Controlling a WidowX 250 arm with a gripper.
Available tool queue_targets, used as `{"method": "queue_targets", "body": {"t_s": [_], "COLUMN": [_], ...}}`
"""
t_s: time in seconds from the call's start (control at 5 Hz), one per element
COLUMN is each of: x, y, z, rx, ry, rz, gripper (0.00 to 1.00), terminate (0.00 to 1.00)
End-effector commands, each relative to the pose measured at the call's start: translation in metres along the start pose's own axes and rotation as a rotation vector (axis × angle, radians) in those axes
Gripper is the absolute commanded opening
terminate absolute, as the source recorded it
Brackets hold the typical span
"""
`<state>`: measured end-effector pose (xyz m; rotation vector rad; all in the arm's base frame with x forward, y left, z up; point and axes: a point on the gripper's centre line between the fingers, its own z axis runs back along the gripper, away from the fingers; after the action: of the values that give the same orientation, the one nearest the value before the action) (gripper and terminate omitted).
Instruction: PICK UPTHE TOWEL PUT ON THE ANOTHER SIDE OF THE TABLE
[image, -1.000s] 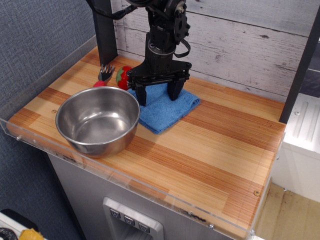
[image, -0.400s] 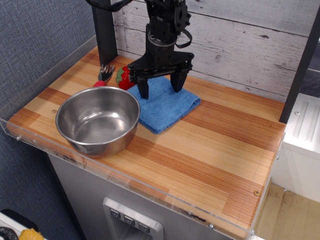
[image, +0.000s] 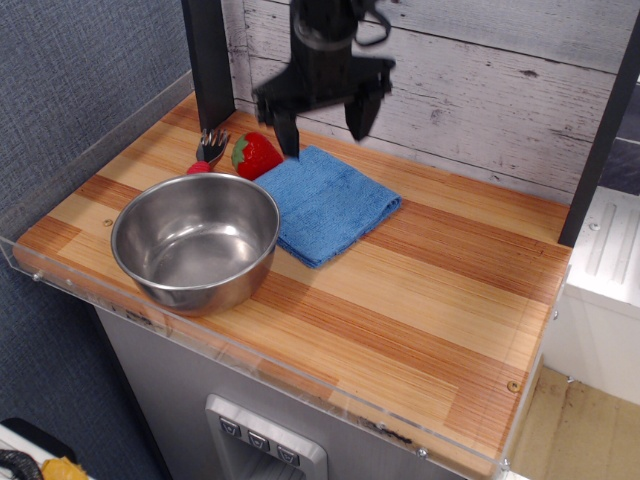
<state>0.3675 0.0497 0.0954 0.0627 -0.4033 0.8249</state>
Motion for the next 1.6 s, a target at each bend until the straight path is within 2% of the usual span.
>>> {"method": "queue_targets", "body": {"t_s": [0.0,0.2,0.4,1.4], "x": [0.021,0.023,0.021,0.021], "y": [-0.011,-0.011,-0.009,-0.009], "z": [0.076,0.092,0.096,0.096], "rx": [-0.121,-0.151,-0.173,-0.173], "ry": [-0.153,-0.169,-0.169,-0.169], "rz": [0.037,0.043,0.032,0.032], "gripper": [1.00,1.00,1.00,1.00], "terminate": [0.00,0.00,0.00,0.00]}}
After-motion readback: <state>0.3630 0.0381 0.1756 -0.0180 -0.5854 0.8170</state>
